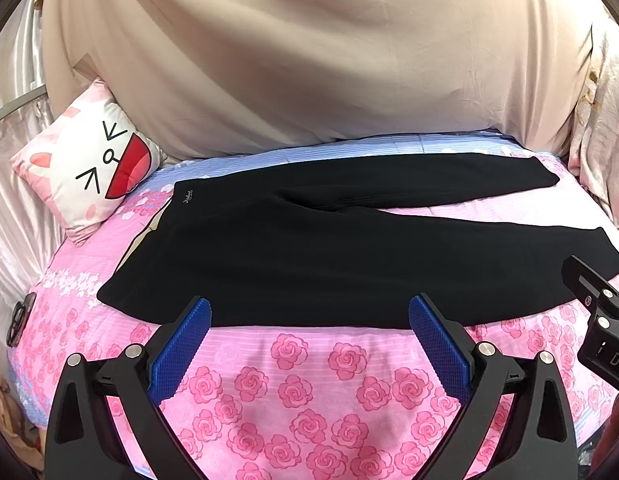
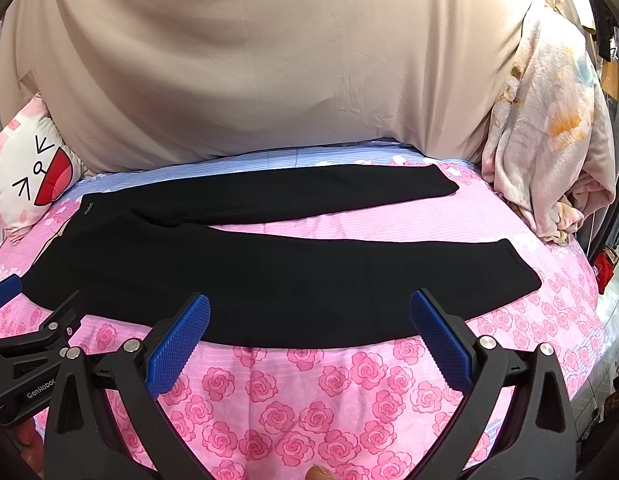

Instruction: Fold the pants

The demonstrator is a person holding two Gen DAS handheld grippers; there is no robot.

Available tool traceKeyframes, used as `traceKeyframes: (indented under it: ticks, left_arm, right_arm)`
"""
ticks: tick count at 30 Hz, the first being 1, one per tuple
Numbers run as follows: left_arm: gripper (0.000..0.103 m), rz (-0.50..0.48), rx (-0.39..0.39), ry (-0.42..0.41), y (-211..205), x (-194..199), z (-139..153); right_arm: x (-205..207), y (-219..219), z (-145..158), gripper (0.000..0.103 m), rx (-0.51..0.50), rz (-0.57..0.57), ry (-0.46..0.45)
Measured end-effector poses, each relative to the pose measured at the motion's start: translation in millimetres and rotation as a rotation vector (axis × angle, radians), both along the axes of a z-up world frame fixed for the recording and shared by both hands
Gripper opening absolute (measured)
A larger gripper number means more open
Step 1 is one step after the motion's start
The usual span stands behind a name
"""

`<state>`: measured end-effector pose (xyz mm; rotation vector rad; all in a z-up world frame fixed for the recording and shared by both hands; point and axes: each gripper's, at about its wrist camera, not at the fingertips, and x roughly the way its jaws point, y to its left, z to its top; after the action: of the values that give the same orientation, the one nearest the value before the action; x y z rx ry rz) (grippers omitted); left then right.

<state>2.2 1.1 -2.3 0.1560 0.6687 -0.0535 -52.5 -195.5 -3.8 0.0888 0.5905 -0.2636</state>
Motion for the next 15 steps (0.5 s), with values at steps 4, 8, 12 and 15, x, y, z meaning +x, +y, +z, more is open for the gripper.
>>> traceKeyframes:
  ticks: [4, 8, 12, 15]
  left_arm:
    - [0.097, 0.001, 0.000, 0.000, -1.0, 0.7, 0.2]
    - [0.097, 0.000, 0.001, 0.002, -1.0, 1.0, -0.3]
    - [0.097, 0.002, 0.001, 0.000, -2.0, 1.5, 0.1]
    - [0.097, 0.003, 0.000, 0.000, -1.7, 1.5, 0.1]
  right_arm:
    - [-2.7, -1.5, -1.2, 0.098, -0.004, -0.002, 0.000]
    - [-1.0, -0.4, -1.1, 0.098, -0.002, -0.001, 0.000]
    - [1.3, 1.1, -0.6, 0.098, -0.003, 0.000, 0.001]
    - [-3.5, -2.9, -0.4, 0.098, 0.000, 0.001, 0.000]
